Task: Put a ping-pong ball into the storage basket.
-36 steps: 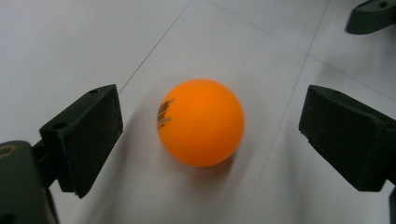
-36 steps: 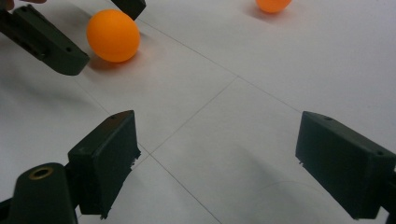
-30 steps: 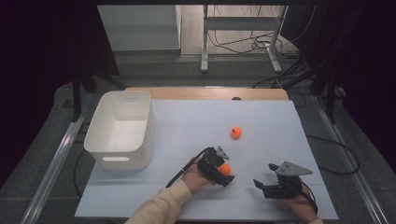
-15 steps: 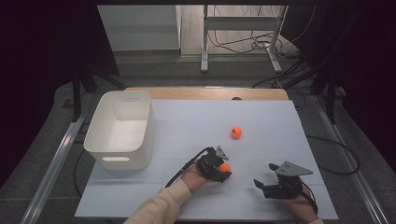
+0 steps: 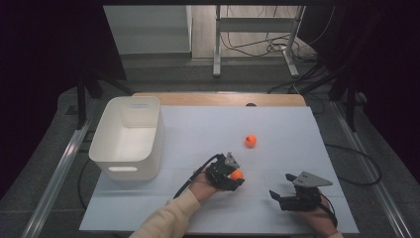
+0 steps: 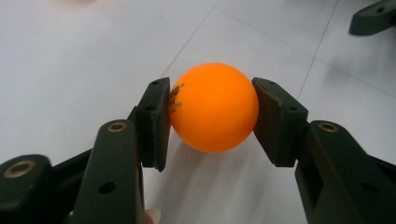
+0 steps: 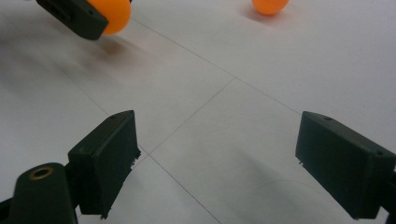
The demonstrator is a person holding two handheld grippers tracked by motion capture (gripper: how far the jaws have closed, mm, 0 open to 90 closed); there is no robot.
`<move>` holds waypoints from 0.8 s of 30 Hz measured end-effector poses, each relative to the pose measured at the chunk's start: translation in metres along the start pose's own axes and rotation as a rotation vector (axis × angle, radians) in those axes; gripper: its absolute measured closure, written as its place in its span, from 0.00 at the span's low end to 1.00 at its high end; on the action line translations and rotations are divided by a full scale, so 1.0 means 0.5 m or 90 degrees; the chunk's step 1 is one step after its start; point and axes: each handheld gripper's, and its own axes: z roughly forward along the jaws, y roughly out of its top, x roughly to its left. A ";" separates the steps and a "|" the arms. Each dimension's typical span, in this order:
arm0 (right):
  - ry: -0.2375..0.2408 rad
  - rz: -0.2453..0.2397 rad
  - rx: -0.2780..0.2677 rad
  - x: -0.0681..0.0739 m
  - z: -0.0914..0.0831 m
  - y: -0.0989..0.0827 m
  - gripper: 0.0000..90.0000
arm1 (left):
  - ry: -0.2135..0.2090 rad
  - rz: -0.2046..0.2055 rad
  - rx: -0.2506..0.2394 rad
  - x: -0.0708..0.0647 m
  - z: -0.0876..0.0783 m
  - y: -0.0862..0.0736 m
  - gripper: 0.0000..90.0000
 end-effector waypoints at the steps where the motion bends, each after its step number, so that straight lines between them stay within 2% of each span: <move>1: 0.001 -0.001 -0.002 0.000 0.000 0.000 0.15 | 0.000 0.002 -0.005 0.000 -0.005 0.000 0.56; 5: -0.001 0.000 -0.003 0.000 0.000 0.001 0.15 | 0.005 0.005 -0.018 0.002 -0.018 0.000 0.56; 14: 0.007 -0.010 -0.011 0.002 -0.003 0.003 0.15 | 0.010 -0.021 -0.053 0.009 -0.037 -0.002 0.56; 18: 0.011 -0.015 -0.016 0.001 -0.008 0.004 0.15 | 0.013 -0.014 -0.057 0.012 -0.044 -0.001 0.56; 22: -0.011 0.003 -0.043 -0.013 -0.023 -0.001 0.15 | 0.012 -0.014 -0.080 0.018 -0.071 0.002 0.56; 24: -0.011 0.021 -0.049 -0.018 -0.024 -0.003 0.16 | 0.012 -0.013 -0.091 0.021 -0.086 0.002 0.56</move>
